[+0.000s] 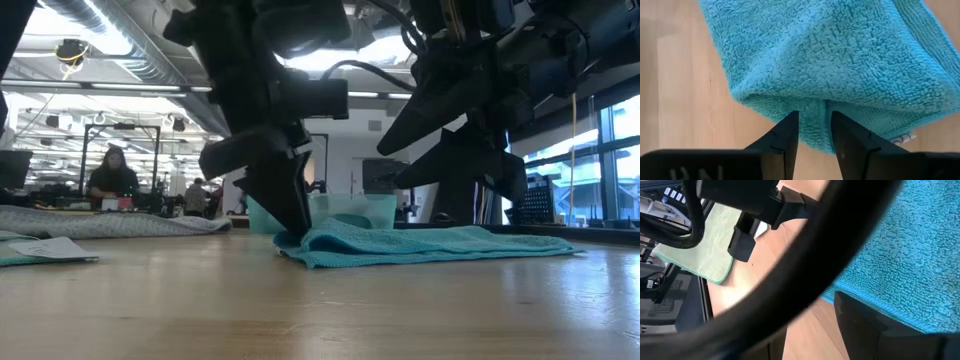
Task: Fold microfiber towels
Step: Fold the blue towel
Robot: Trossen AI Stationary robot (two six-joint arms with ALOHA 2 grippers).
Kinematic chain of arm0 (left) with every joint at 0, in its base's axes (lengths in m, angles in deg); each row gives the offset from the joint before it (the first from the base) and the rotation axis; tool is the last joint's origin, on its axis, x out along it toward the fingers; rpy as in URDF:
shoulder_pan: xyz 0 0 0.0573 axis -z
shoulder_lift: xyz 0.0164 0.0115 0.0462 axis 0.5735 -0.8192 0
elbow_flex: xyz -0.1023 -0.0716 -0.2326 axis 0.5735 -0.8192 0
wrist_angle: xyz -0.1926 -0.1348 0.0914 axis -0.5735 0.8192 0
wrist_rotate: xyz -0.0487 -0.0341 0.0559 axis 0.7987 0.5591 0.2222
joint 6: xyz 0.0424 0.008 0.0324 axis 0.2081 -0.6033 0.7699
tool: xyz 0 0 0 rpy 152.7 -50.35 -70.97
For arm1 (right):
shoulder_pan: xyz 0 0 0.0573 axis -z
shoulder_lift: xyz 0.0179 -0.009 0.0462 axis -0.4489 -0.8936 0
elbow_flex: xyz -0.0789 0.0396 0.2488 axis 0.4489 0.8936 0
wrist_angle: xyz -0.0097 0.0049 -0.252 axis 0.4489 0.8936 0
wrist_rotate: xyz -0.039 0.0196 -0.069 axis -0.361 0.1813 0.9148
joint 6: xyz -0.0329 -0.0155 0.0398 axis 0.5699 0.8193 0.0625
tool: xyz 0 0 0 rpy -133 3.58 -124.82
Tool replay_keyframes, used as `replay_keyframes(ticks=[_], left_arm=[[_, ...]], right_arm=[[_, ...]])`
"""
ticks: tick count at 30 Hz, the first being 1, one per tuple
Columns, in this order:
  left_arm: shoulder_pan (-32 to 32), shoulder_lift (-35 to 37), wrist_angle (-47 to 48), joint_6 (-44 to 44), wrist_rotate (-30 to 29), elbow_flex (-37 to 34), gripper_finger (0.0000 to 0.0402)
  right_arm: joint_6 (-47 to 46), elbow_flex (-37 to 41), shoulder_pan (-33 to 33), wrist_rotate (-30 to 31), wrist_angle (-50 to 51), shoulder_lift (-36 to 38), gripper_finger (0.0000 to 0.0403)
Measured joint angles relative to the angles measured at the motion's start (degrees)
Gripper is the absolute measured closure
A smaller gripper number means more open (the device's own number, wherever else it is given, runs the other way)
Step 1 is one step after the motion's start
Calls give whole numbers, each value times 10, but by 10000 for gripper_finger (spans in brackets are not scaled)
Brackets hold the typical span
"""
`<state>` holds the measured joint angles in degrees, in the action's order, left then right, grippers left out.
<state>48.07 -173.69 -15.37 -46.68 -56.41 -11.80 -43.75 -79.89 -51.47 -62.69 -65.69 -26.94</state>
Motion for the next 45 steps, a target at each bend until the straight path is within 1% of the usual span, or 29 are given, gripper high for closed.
replay_keyframes(ticks=[11, 15, 28, 31, 33, 35, 36, 39, 45], left_arm=[[-16, -13, 7, 0, 0, 0, 295], [-12, -16, 13, 0, 11, 1, 296], [-8, -16, 13, -15, -3, 1, 299], [-8, -16, 17, -19, 2, 5, 318], [-8, -16, 17, -29, 19, 9, 344], [-11, -16, 17, -38, 46, 12, 380], [-12, -16, 17, -47, 58, 12, 391], [-12, -16, 19, -76, 61, 12, 398], [-12, 0, 33, -103, 61, 13, 401]], right_arm=[[0, 0, 0, 0, 1, 0, 241], [0, 0, 0, 0, 0, 0, 241], [0, 0, 0, 0, 3, 0, 241], [-1, 0, 0, 0, 4, 0, 241], [-1, 0, 0, 0, 4, 0, 241], [-1, 0, 0, 0, 4, 0, 241], [-1, 0, 0, 0, 4, 0, 241], [-1, 0, 0, 0, 5, 0, 241], [-1, 0, 0, 0, 5, 0, 241]])
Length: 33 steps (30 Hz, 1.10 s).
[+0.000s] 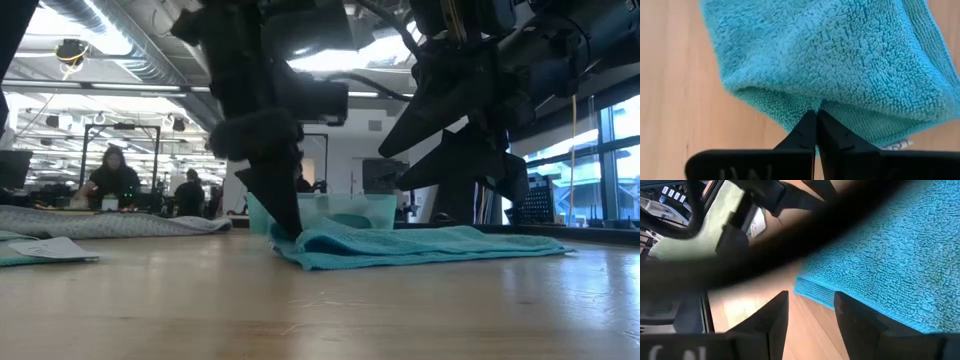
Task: Fold microfiber towels
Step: Fold the blue towel
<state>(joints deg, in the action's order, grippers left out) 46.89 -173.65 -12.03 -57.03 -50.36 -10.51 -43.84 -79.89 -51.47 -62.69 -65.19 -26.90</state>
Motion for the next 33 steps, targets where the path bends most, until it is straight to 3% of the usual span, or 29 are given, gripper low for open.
replay_keyframes(ticks=[16, 33], left_arm=[[9, 114, 77, -78, -54, 0, 401], [67, 147, 116, -153, -80, 0, 401]], right_arm=[[0, 0, 0, 0, 12, 0, 241], [-1, 0, 0, -1, 46, 0, 241]])
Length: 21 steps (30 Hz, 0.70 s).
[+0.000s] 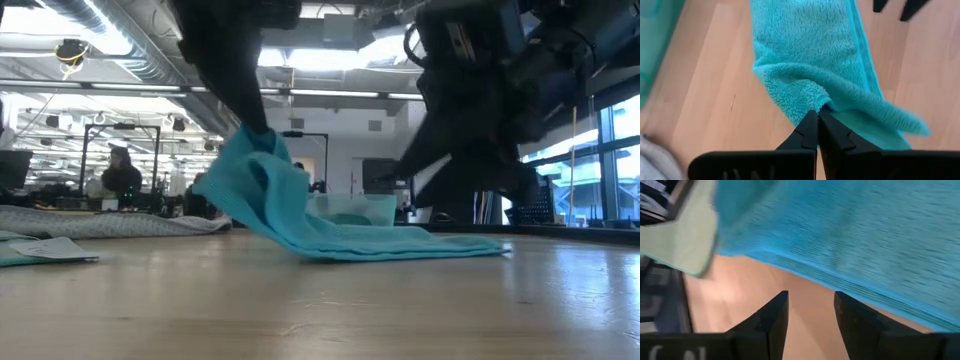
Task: Fold microfiber towels
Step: Fold the blue towel
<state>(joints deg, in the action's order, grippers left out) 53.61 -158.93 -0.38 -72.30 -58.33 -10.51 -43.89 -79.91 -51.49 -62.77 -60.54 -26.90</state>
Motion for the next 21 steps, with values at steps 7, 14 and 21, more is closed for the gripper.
replay_keyframes(ticks=[7, 14, 21], left_arm=[[11, 22, -4, -10, -15, 0, 401], [13, 22, -4, -10, -12, 0, 401], [13, 21, 2, 6, -10, 0, 401]], right_arm=[[1, 0, 4, 0, 55, 0, 241], [53, 0, 39, 43, 50, 0, 241], [78, 0, 98, -25, 78, -29, 241]])
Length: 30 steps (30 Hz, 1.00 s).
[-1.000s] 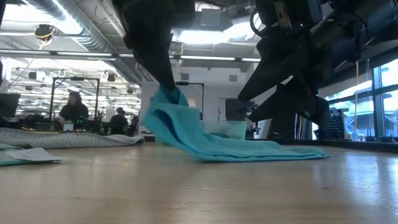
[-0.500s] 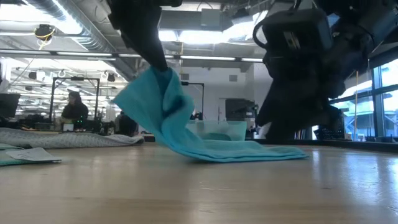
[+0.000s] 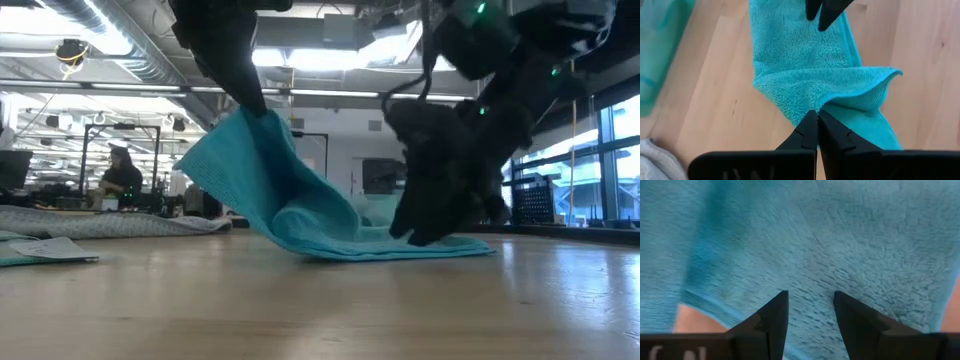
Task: Fold microfiber towels
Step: Fold the blue towel
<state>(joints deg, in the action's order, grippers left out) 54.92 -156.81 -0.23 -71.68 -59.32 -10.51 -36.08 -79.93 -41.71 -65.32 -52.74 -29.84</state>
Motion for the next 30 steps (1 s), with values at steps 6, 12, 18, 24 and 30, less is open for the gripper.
replay_keyframes(ticks=[6, 12, 18, 24, 30], left_arm=[[0, 0, 43, 6, -8, 0, 401], [0, 0, 78, -5, -25, -25, 401], [0, 0, 78, -36, -6, -89, 401], [8, -1, 76, -51, 7, -136, 401], [16, -1, 69, -62, 17, -177, 401]], right_arm=[[9, -4, 14, -62, -23, -36, 242], [99, -5, 14, -73, -12, -38, 242], [136, -5, 15, -99, 9, -35, 242], [121, -5, 15, -118, 23, -31, 242], [129, -6, 14, -143, 41, -24, 242]])
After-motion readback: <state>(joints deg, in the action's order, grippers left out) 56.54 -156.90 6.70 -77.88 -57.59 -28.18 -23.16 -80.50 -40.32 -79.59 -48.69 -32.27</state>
